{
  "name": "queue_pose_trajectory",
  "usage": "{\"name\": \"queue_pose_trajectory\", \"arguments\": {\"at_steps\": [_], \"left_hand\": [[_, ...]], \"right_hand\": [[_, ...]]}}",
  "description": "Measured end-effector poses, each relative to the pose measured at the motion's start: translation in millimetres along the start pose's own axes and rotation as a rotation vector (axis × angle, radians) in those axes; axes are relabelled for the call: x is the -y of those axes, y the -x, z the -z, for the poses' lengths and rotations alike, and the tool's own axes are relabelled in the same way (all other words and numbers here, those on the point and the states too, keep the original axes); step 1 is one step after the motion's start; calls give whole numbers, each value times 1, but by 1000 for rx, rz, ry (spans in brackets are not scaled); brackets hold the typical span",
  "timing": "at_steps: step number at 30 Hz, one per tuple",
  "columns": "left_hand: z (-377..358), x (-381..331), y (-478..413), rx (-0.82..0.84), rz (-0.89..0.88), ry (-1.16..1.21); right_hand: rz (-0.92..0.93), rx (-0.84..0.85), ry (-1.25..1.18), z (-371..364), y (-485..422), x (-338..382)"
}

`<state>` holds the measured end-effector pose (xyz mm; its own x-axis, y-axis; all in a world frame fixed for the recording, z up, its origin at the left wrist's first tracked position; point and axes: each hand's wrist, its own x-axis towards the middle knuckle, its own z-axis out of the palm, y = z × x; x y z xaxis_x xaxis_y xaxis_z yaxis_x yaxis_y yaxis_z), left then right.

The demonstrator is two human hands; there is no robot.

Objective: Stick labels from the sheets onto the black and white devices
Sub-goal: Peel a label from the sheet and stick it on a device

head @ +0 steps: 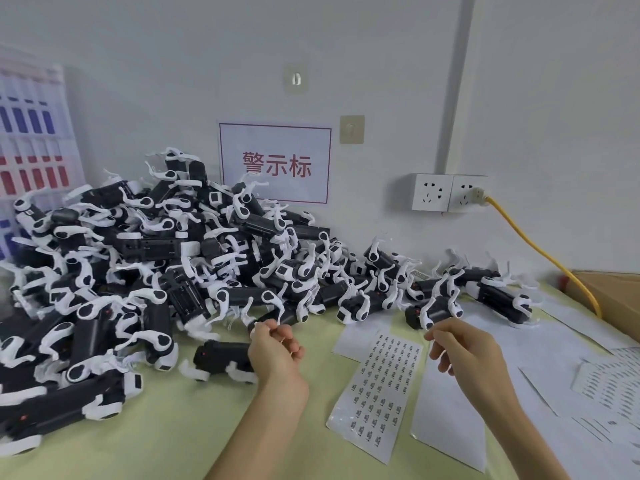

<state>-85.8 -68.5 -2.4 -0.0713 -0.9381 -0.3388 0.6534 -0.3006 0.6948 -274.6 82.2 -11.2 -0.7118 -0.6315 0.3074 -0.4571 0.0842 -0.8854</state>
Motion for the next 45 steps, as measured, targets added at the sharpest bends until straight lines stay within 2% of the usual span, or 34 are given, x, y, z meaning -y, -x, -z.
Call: {"name": "queue_pose_trajectory", "arguments": {"at_steps": [3, 6, 10, 14, 17, 20, 23, 30, 38, 40, 45], "left_hand": [[-3, 6, 9, 106, -107, -177], [-5, 14, 19, 281, -221, -375], [2, 27, 26, 526, -517, -830], [8, 39, 25, 748, -835, -1312], [10, 43, 26, 813, -981, -1530], [10, 42, 30, 853, -996, -1518], [8, 40, 31, 862, -1030, -1527], [7, 37, 32, 776, -1023, -1430], [7, 32, 28, 784, -1187, -1509], [6, 34, 29, 782, -1069, -1394], [1, 26, 35, 809, -364, -855]], "right_hand": [[6, 3, 2, -1, 0, 0], [14, 12, 2, -2, 0, -1], [38, 36, -40, -1, 1, 1], [59, 110, -355, 1, 4, 11], [-51, 275, -651, 5, 5, 17], [-65, 368, -706, 6, 7, 20], [-94, 356, -633, 6, 6, 24], [-193, 367, -689, 8, 5, 23], [-235, 375, -751, 7, 5, 20], [-237, 392, -729, 7, 4, 18], [-199, 461, -863, 8, 2, 10]]}}
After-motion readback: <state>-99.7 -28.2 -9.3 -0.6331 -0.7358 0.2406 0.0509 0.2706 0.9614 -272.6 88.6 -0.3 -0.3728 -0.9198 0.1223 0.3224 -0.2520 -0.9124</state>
